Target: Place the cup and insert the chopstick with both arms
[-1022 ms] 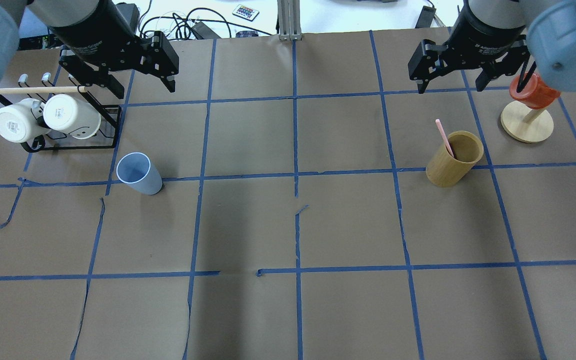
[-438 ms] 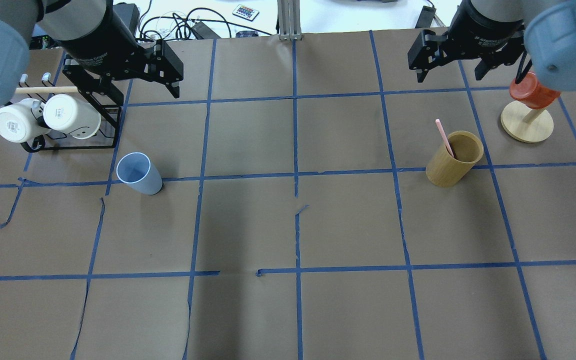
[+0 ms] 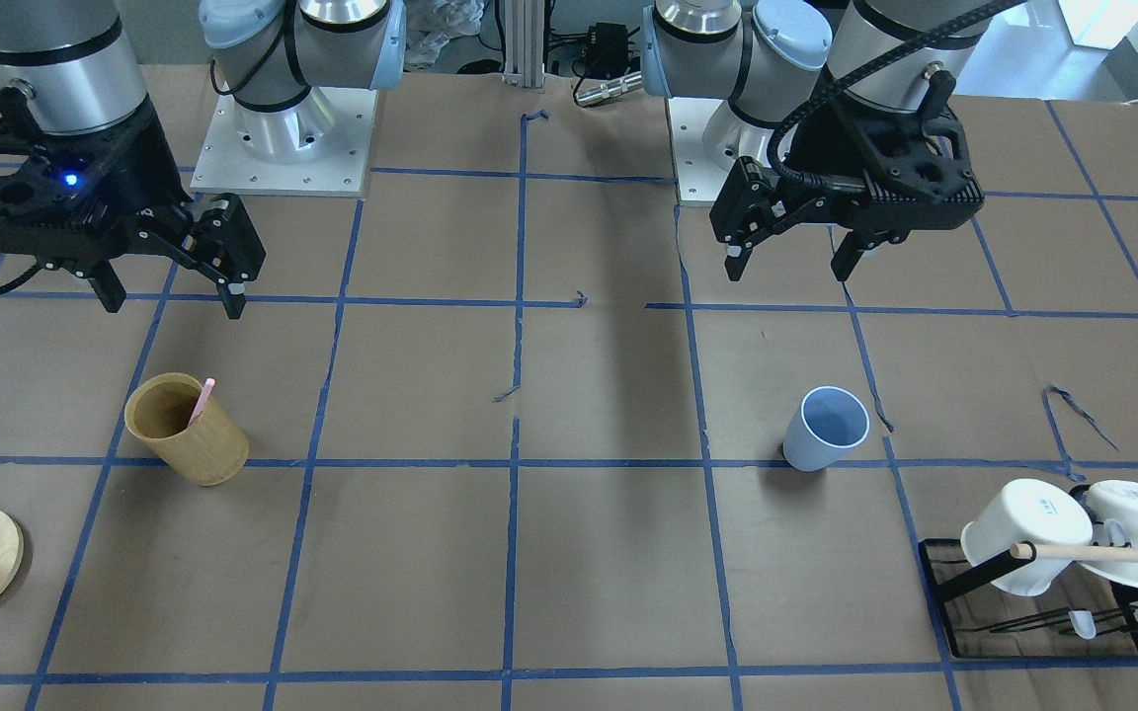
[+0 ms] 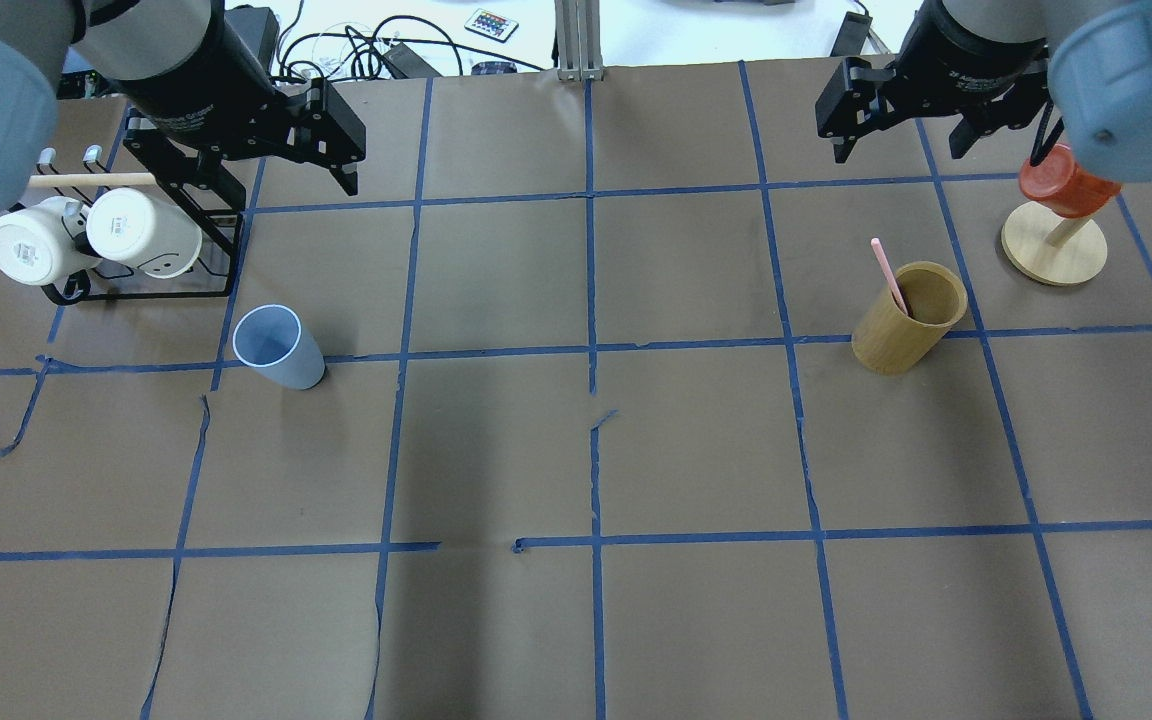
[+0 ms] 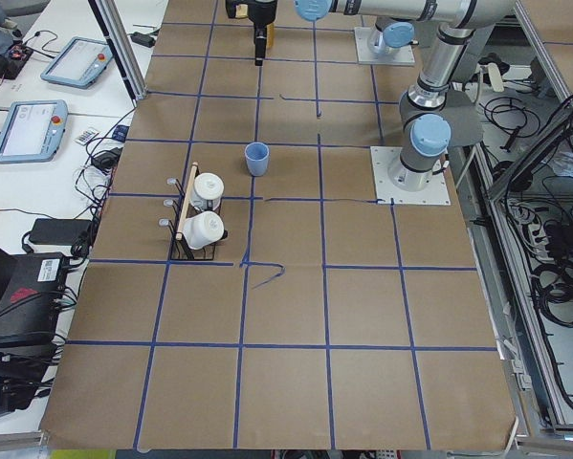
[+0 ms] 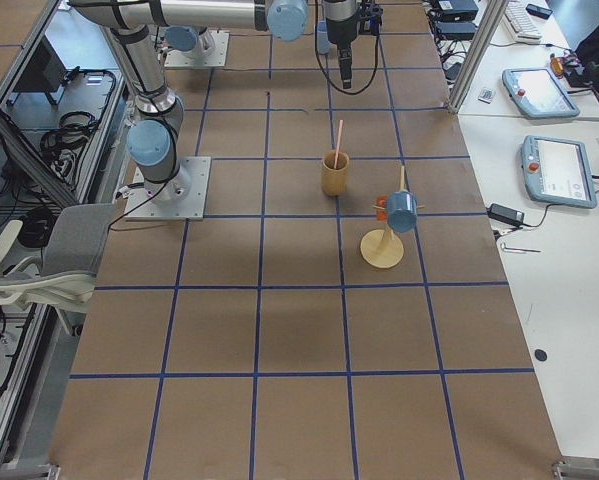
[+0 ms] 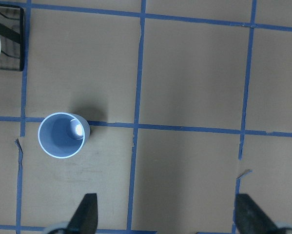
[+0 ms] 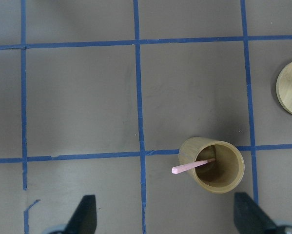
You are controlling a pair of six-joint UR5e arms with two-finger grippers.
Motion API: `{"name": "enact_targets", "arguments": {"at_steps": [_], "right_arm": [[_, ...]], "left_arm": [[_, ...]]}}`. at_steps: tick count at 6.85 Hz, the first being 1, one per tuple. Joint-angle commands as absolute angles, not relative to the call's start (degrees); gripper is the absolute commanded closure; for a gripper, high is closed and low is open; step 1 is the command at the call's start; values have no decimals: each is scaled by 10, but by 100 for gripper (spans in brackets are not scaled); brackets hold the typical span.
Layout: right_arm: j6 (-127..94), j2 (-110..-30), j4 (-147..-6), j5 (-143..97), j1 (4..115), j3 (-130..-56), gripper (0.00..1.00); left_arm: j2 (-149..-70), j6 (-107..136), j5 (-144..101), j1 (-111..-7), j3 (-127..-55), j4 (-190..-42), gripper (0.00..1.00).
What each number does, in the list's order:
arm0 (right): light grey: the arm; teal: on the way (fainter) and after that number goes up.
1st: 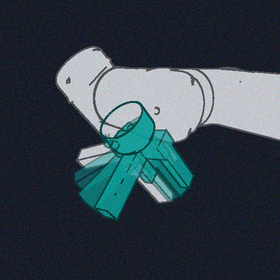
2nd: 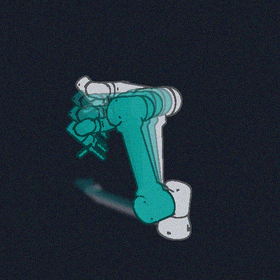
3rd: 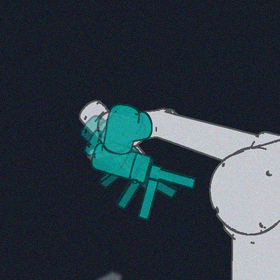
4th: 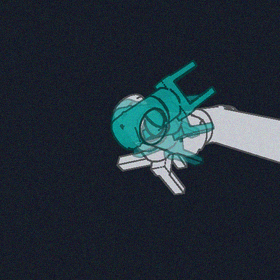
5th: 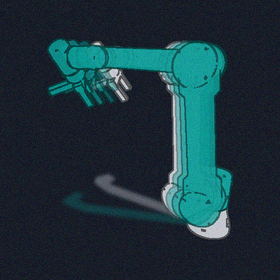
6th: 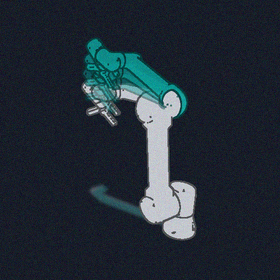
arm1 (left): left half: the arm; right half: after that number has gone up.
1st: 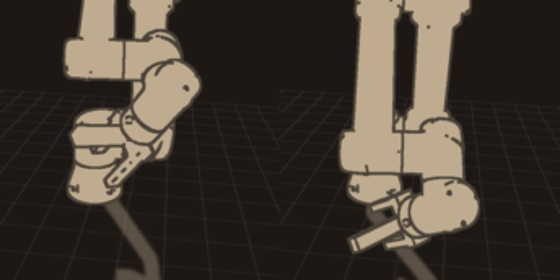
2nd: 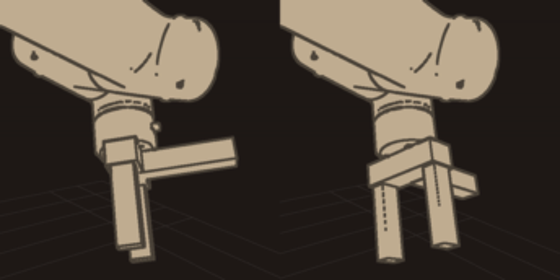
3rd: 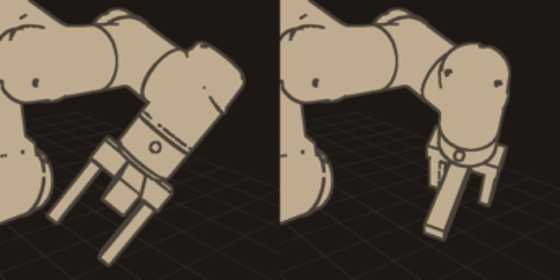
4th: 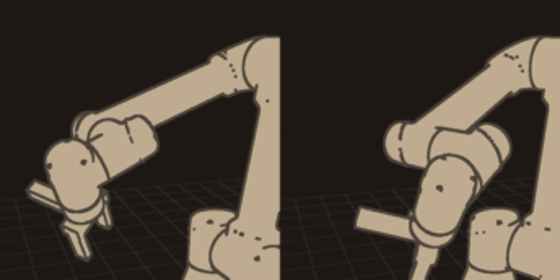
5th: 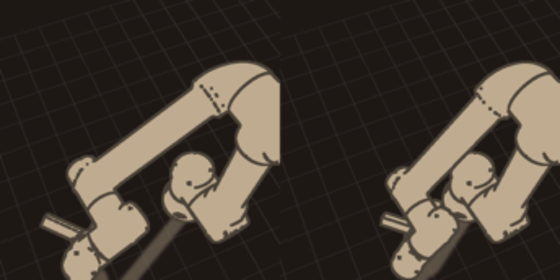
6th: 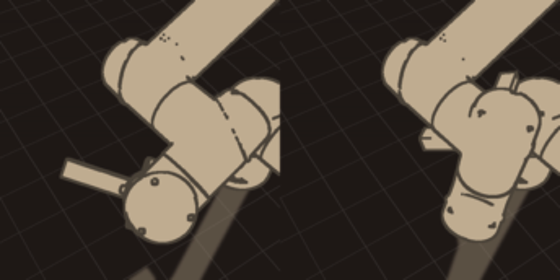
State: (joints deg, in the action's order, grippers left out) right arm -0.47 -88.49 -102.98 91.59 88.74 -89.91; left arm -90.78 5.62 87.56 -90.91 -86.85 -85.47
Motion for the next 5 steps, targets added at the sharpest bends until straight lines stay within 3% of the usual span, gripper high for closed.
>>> {"name": "enact_targets", "arguments": {"at_steps": [1,5], "right_arm": [[-6,-884,-1030,917,884,-898,0],[-25,-875,-1023,921,833,-899,0]], "left_arm": [[-910,55,896,-910,-867,-854,0],[-916,55,896,-910,-865,-853,0]]}}
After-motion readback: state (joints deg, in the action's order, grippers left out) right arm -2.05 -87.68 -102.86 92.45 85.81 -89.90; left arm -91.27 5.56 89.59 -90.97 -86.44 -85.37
